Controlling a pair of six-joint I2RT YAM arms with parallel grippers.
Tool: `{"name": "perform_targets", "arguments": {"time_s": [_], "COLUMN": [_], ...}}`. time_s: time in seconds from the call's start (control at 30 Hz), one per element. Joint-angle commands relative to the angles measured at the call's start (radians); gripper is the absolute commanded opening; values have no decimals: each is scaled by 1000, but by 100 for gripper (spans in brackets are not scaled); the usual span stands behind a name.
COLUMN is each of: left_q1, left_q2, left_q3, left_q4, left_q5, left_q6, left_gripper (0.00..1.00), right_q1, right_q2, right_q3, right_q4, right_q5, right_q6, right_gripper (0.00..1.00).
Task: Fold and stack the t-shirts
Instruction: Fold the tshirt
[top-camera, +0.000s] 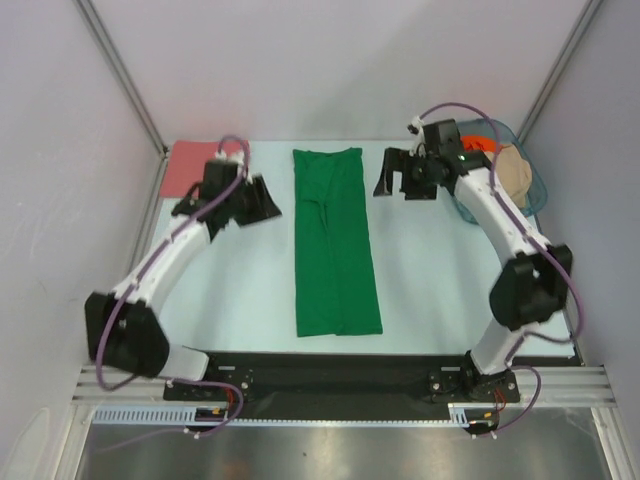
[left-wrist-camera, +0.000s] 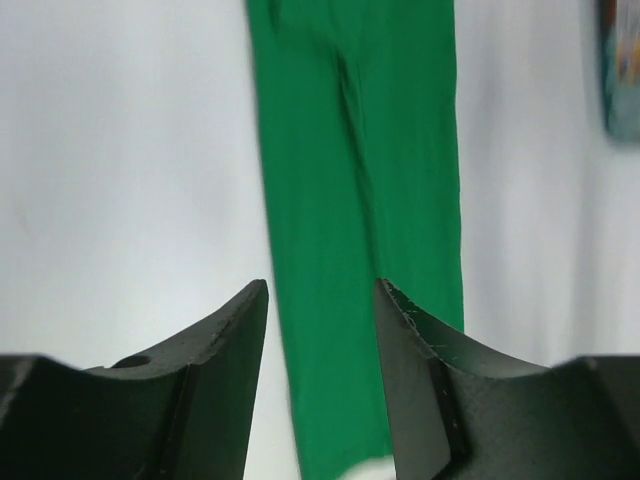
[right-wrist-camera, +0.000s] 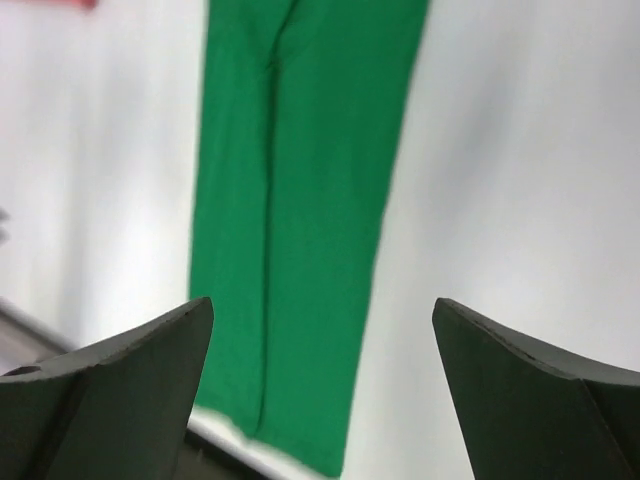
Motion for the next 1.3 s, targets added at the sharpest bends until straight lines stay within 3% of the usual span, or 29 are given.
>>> {"name": "perform_targets", "arguments": {"time_s": [0.0, 0.1, 0.2, 0.4, 0.5, 0.6, 0.63, 0.7, 1.0, 1.27], "left_q1": [-94, -197, -294, -415, -417, -418, -418, -426, -440, -460], "left_q2": [-197, -339, -385, -330, -313, -293, -293, -289, -156, -181], "left_q3": [-228, -397, -518, -625, -697, -734, -750, -770, -788, -765], "left_q4": [-57, -44, -21, 15, 104, 160, 195, 235, 335, 178], "left_q5": [53, -9, -31, -121, -94, -66, -54, -11, 55, -26], "left_q6": [-96, -197, -313, -395, -391, -389, -389, -395, -400, -404], "left_gripper": [52, 49, 48, 50, 42, 33, 31, 31, 41, 40], "right_q1": [-8, -15, -15, 21, 44, 46, 48, 60, 157, 153], "right_q2": [-179, -271, -380, -500, -503, -500, -500, -492, -409, -376], "right_q3": [-179, -317, -533, -878, -981, -1029, -1053, -1076, -1132, -1159], "right_q4": [-45, -77, -13, 145, 206, 245, 257, 286, 426, 421], "right_q5": [-168, -254, -333, -385, -408, -436, -437, -446, -434, -378], "right_q6": [-17, 2, 69, 163, 170, 167, 175, 181, 265, 226], "right_gripper": [100, 92, 86, 80, 73, 62, 55, 50, 49, 51]}}
